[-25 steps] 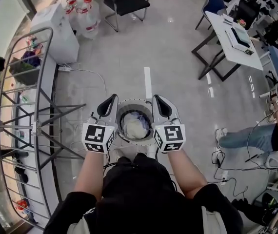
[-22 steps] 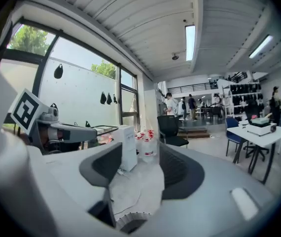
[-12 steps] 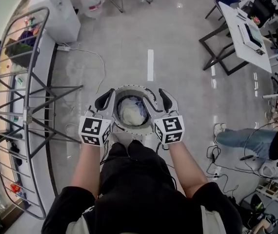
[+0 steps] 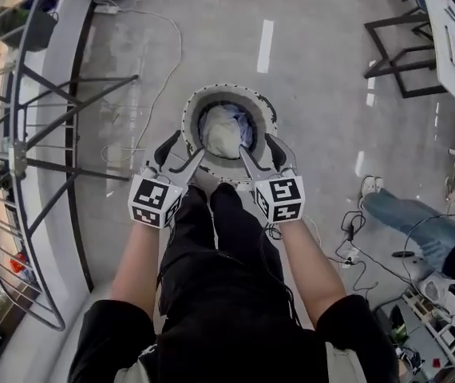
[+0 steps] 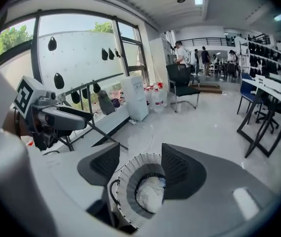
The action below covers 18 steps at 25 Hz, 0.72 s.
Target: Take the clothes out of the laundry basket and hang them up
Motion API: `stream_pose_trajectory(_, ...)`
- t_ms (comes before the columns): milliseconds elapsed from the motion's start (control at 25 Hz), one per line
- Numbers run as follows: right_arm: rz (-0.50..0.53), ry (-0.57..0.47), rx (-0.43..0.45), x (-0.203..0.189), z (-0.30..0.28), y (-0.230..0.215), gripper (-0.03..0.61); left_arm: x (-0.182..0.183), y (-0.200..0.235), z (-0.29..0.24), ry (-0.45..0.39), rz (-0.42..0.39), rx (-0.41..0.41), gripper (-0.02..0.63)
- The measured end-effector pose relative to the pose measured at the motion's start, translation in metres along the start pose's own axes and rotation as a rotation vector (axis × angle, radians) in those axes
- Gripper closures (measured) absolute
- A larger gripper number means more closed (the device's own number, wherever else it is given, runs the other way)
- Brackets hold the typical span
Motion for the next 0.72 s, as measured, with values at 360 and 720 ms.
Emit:
stream_pose_trajectory(360,0.029,0.224,0.074,-0.135,-0.085,-0.016,0.307,-0.13,0.032,-0.061,0.175,0.07,-0.077,0.353)
stream_pose_trajectory(720,0.196,0.41,0.168,-0.241,-0.171,-0.021,0.308,-0.225,0.066,-0.127,0.282,0.11,-0.102,0.347)
Point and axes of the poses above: the fingertips, and each gripper's own axes: z backward along the fingers, y to its left, x out of its top, the point moved 1 cm from there along z, backward along the fingers
